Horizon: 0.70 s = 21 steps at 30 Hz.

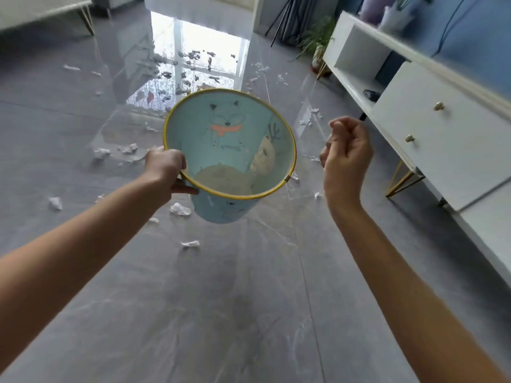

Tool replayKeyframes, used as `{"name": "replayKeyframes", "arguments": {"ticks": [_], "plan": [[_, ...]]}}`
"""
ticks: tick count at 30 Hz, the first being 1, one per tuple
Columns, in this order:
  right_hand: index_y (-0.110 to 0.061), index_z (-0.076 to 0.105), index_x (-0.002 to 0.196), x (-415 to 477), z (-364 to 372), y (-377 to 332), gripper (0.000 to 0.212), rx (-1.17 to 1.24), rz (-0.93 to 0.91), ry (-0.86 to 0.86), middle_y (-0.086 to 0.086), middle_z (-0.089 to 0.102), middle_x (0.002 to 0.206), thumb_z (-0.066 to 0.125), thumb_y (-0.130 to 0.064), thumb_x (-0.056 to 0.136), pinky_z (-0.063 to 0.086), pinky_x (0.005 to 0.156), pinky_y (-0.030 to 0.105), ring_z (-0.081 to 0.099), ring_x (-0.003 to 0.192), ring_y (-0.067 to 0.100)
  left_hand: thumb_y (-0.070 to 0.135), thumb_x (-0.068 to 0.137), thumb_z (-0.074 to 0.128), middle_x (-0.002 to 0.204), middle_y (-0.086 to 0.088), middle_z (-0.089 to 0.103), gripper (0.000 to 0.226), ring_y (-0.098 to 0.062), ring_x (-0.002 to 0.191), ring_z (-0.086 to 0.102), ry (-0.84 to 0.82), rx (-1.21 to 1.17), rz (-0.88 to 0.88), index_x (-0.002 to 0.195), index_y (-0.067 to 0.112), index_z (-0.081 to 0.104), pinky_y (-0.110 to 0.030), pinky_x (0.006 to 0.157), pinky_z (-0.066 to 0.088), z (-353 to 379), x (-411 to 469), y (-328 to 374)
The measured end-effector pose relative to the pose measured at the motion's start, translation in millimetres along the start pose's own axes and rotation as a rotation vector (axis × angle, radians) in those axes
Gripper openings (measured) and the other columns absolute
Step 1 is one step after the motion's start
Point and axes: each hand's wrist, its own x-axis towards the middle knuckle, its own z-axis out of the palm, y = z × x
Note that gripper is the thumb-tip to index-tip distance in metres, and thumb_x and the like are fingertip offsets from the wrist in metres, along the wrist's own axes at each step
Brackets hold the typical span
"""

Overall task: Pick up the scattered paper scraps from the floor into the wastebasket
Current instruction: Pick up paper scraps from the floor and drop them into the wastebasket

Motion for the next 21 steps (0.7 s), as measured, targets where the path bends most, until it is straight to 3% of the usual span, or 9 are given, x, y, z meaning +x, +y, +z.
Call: {"name": "replayKeyframes", "arguments": {"ticks": [5,9,11,13,15,18,19,21], "plan": [[-0.023,0.058,0.080,16,57,-31,0.024,-0.332,-0.116,-0.387,-0.015,0.049,0.058,0.042,-0.021,0.098,0.042,0.059,0.028,0.049,0.055,0.001,-0.008,0.083,0.035,0.073,-0.014,0.044,0.023,-0.033,0.057,0.051,-0.020,0.066,0.029,0.074,0.011,0.044,-0.041,0.030,0.048,-39,-23,31],[-0.013,0.068,0.086,12,110,-53,0.023,-0.507,-0.244,-0.800,-0.017,0.050,0.063,0.048,-0.017,0.095,0.035,0.065,0.027,0.047,0.061,0.006,-0.009,0.083,0.035,0.066,-0.015,0.046,0.023,-0.032,0.044,0.053,0.069,0.062,0.059,0.072,0.009,0.045,-0.036,0.028,0.048,-84,-37,45],[-0.015,0.072,0.087,11,140,-62,0.022,-0.570,-0.379,-0.969,-0.006,0.060,0.074,0.052,-0.022,0.093,0.038,0.074,0.030,0.047,0.075,0.013,-0.008,0.085,0.036,0.064,-0.014,0.040,0.022,-0.033,0.037,0.051,0.153,0.025,0.044,0.071,0.007,0.041,-0.035,0.026,0.046,-109,-43,47],[-0.023,0.074,0.093,7,163,-65,0.027,-0.594,-0.382,-1.080,-0.004,0.064,0.097,0.050,-0.036,0.094,0.035,0.088,0.032,0.047,0.092,0.015,-0.007,0.086,0.036,0.064,-0.013,0.037,0.020,-0.031,0.030,0.050,0.204,0.001,0.010,0.071,0.006,0.039,-0.035,0.024,0.045,-127,-49,44],[-0.023,0.073,0.101,-6,186,-64,0.032,-0.453,-0.283,-1.114,-0.010,0.058,0.100,0.046,-0.039,0.095,0.034,0.090,0.030,0.049,0.098,0.011,-0.007,0.087,0.036,0.063,-0.013,0.038,0.020,-0.027,0.026,0.050,0.261,-0.007,0.001,0.072,0.005,0.040,-0.038,0.025,0.046,-150,-55,37],[-0.016,0.068,0.114,-34,207,-54,0.026,-0.240,-0.251,-0.967,-0.014,0.051,0.072,0.058,-0.023,0.090,0.039,0.070,0.019,0.049,0.067,-0.001,-0.007,0.086,0.036,0.062,-0.012,0.038,0.022,-0.026,0.031,0.050,0.340,0.020,0.017,0.071,0.007,0.040,-0.038,0.029,0.047,-178,-64,27],[-0.016,0.062,0.121,-40,210,-47,0.033,-0.222,-0.286,-0.913,-0.012,0.053,0.075,0.058,-0.016,0.089,0.039,0.071,0.014,0.049,0.069,-0.002,-0.007,0.086,0.036,0.062,-0.012,0.038,0.021,-0.030,0.039,0.049,0.361,0.031,0.014,0.071,0.007,0.040,-0.038,0.029,0.047,-185,-66,24],[-0.012,0.051,0.132,-53,214,-29,0.047,-0.206,-0.355,-0.808,0.002,0.057,0.104,0.051,-0.009,0.085,0.038,0.093,0.020,0.051,0.100,0.008,-0.006,0.086,0.037,0.063,-0.011,0.037,0.019,-0.029,0.048,0.045,0.407,0.045,-0.018,0.071,0.006,0.039,-0.039,0.028,0.046,-198,-71,16]]}}
